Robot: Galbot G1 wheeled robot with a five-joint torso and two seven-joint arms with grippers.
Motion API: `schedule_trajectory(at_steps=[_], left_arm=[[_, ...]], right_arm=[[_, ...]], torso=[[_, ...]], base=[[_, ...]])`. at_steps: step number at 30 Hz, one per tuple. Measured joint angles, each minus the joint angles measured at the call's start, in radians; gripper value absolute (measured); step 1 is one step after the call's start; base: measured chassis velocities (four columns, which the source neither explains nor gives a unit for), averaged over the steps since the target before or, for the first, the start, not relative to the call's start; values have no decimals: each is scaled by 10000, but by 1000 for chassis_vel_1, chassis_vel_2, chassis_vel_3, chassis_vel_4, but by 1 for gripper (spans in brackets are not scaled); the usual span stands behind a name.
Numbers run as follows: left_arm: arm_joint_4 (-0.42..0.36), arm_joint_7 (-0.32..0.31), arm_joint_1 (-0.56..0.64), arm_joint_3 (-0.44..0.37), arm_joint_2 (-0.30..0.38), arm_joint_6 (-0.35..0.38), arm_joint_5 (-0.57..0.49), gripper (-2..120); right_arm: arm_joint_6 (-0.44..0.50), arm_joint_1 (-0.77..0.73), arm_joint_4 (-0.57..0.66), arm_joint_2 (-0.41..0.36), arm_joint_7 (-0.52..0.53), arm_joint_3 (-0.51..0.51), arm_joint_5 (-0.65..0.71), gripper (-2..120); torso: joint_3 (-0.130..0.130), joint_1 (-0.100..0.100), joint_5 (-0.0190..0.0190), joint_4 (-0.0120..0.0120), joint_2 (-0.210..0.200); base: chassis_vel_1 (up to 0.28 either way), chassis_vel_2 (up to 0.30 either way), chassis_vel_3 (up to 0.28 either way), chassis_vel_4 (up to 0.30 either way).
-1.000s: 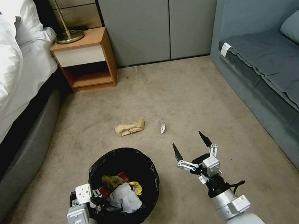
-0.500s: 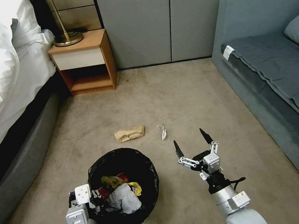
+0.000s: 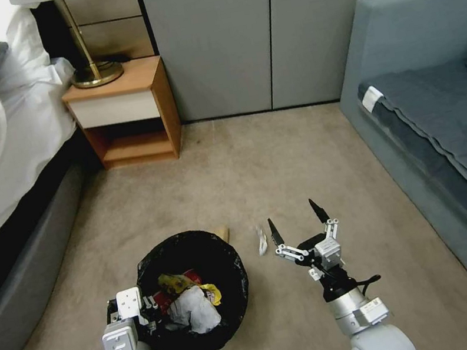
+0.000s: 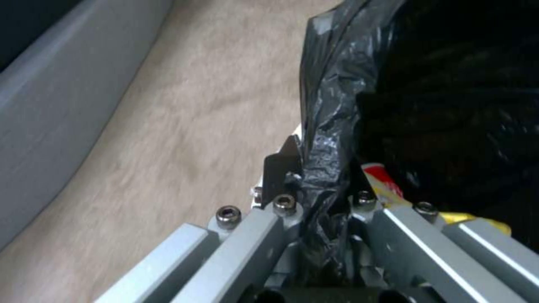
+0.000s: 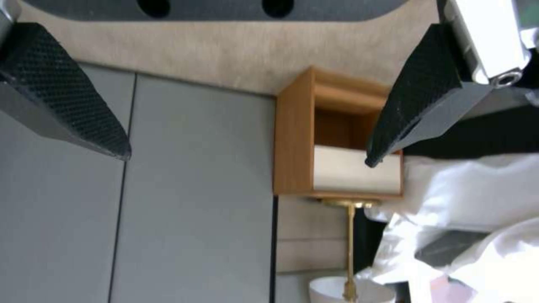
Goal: Pick up the trash bin, then pick up the garbage from the floor and place it into the trash bin.
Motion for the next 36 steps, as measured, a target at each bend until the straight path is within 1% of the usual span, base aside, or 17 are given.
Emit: schedule_trajectory(at_steps=[2,9,16,19,20,21,23,25,26,27,28,29,30,32,33,34,36], left_arm=[[-1,1,-23,-1,5,2,-22,0],[21,-4,-53,-8,5,9,-52,0],[45,-8,-75,-2,3,20,-58,0],[47,-12,-70,-8,8,23,-60,0],[47,-14,-58,-25,18,25,-64,0],[47,-14,-58,-25,18,25,-64,0],[47,-16,-39,-61,27,26,-74,0],[25,-17,5,-103,47,28,-89,0],[25,-17,5,-103,47,28,-89,0],[12,-18,23,-119,54,31,-95,0],[-6,-19,43,-147,69,36,-109,0],[-20,-21,54,-160,76,38,-117,0],[-20,-21,54,-160,76,38,-117,0],[-33,-24,81,-182,93,43,-131,0],[-37,-24,88,-191,97,45,-134,0],[-37,-24,88,-191,97,45,-134,0],[-48,-25,104,-207,101,51,-138,0]], right_arm=[[-11,54,68,-3,-49,-5,-1,100],[123,235,69,-24,-157,-36,-1,100],[211,361,-44,-27,-172,-189,-86,100],[90,433,-87,-91,-143,-242,-105,100],[-401,563,-131,-224,1,-343,-55,100],[-401,563,-131,-224,1,-343,-55,100],[-981,703,-166,-336,157,-476,133,100],[-2085,936,-209,-570,413,-768,531,100],[-2085,936,-209,-570,413,-768,531,100],[-2481,1012,-226,-658,499,-876,723,100],[-3127,1152,-263,-825,666,-1057,1081,100],[-3503,1244,-299,-922,773,-1155,1313,100],[-3503,1244,-299,-922,773,-1155,1313,100],[-4606,1513,-472,-1204,968,-1396,1979,100],[-4946,1624,-556,-1330,986,-1464,2223,100],[-4946,1624,-556,-1330,986,-1464,2223,100],[-5873,1965,-824,-1720,1005,-1689,3192,100]], torso=[[1,1,-1,-4,0],[1,1,-2,0,0],[-1,0,-1,-2,0],[-1,0,-2,-2,0],[-1,0,-2,-2,0],[-1,0,-2,-2,0],[-1,0,-2,-2,0],[-1,1,-2,-2,0],[-1,1,-2,-2,0],[-1,0,-1,-1,0],[-1,0,-1,-2,0],[-1,1,-2,-1,0],[-1,1,-2,-1,0],[0,0,-1,-1,0],[0,1,-1,-2,0],[0,1,-1,-2,0],[0,1,0,-1,0]], base=[[-218,208,191,-219],[-170,155,156,-150],[-24,18,22,-17],[0,0,0,0],[0,0,0,0],[0,0,0,0],[0,0,0,0],[0,0,0,0],[0,0,0,0],[0,0,0,0],[0,0,0,0],[0,0,0,0],[0,0,0,0],[0,0,0,0],[0,0,0,0],[0,0,0,0],[0,0,0,0]])
